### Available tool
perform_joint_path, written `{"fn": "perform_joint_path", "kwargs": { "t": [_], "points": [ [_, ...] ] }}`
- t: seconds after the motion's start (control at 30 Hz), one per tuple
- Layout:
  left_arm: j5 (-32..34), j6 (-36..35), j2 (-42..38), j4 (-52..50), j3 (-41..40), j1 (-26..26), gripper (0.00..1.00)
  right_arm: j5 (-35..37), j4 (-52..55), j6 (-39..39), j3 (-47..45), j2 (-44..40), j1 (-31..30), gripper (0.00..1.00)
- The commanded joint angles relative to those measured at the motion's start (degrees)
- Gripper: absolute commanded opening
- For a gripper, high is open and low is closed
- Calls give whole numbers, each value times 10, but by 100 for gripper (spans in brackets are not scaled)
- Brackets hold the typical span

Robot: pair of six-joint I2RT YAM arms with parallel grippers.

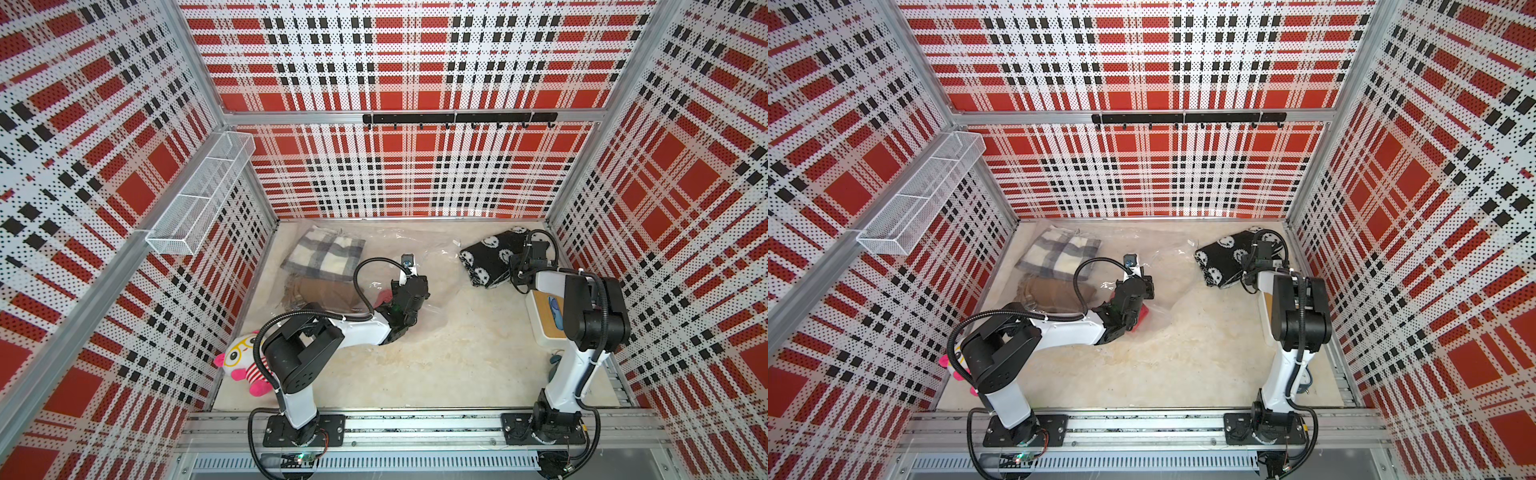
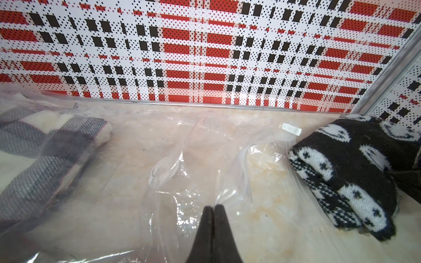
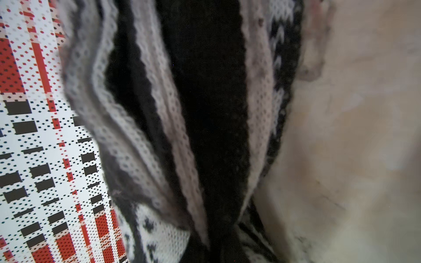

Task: Take the scarf out of the vacuum bag
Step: Move the scarf to the corner of the board.

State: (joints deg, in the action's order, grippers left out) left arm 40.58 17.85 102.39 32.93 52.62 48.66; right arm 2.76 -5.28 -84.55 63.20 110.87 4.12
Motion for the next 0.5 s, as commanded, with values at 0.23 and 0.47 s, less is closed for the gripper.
{"fn": "perform_joint_path", "kwargs": {
  "t": [0.23, 0.47],
  "points": [
    [56, -10, -26, 19, -16, -15, 0, 31, -10, -54, -9, -7, -5, 0],
    [49, -14, -29, 23, -19, -14, 0, 31, -26, -84, -8, 6, 2, 0]
  ]
}}
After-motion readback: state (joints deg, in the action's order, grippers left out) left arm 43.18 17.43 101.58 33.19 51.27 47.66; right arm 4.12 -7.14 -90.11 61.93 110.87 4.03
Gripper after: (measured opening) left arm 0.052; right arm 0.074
